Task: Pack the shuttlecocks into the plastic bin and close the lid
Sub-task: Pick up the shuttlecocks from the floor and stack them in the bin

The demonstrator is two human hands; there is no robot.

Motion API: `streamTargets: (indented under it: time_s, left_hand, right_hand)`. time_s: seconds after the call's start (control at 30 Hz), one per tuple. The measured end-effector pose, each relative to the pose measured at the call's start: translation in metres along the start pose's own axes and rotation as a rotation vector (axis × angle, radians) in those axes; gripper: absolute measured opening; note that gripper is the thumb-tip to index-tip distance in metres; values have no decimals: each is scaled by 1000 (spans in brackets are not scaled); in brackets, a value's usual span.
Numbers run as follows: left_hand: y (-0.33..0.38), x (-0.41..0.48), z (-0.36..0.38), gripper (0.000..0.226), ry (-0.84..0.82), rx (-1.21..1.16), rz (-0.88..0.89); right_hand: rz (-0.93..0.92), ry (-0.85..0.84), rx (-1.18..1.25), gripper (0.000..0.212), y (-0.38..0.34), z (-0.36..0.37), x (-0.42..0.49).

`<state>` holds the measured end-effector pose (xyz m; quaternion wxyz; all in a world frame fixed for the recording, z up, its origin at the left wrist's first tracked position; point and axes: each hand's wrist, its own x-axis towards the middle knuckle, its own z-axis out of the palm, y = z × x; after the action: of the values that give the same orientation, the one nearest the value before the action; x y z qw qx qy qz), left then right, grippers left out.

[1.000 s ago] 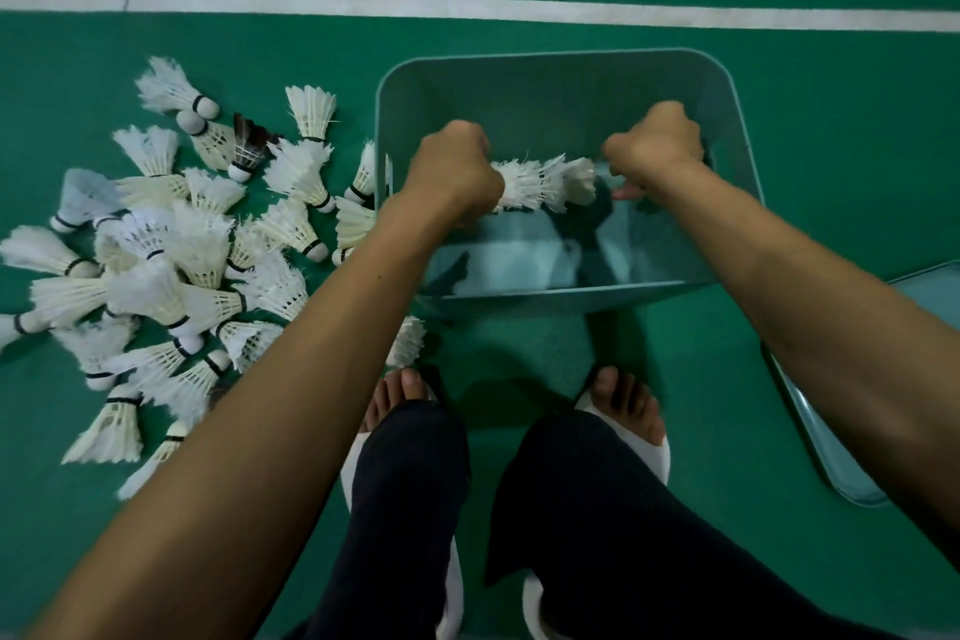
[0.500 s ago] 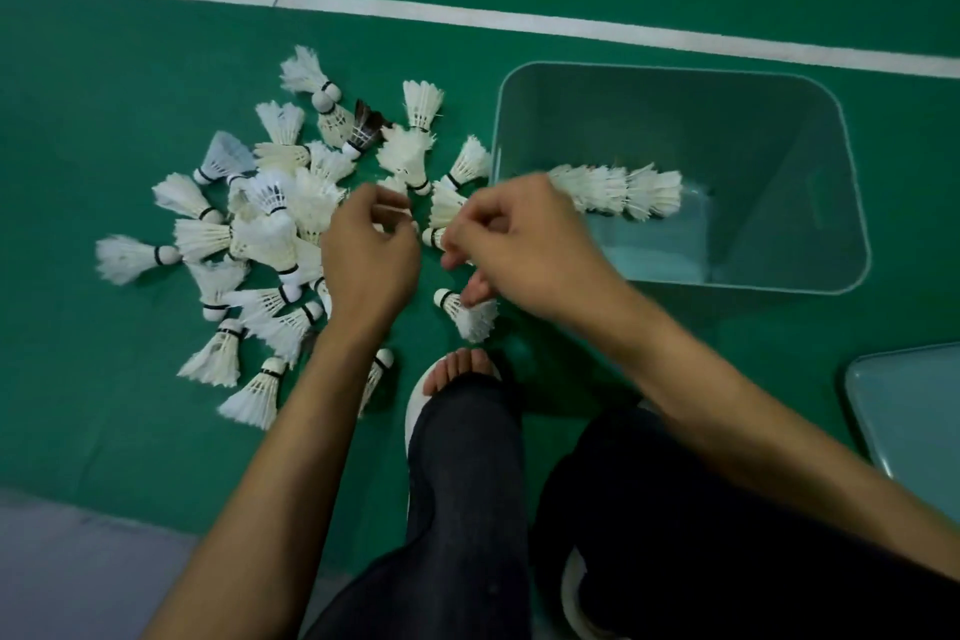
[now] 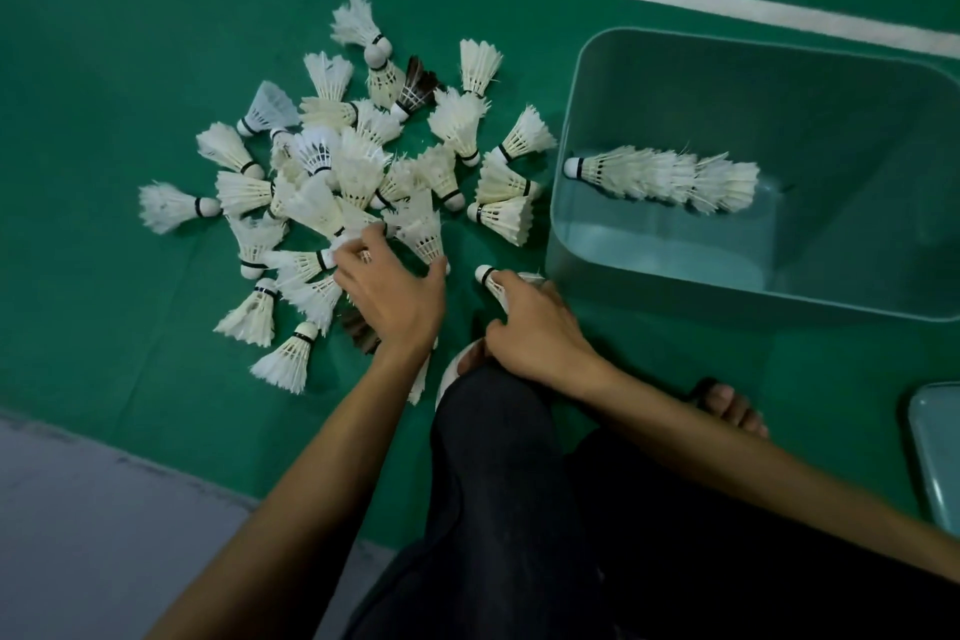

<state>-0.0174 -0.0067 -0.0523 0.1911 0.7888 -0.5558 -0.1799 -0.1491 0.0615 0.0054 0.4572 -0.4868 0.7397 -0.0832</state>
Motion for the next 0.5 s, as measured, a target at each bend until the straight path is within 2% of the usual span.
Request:
streamTargets:
  time_s: [0.13,0.33,0.5]
  left_hand:
    - [7,7,10,63,-9,78,127]
    - [12,11,8,44,-4,12,86]
    - [18,3,-17,44,-97,-14,65]
  right_hand:
    - [-4,79,5,48,-5,4,9]
    - [-75,188,-8,33,-5,2,3]
    - [-191,278,-73,24,-5,1,-4]
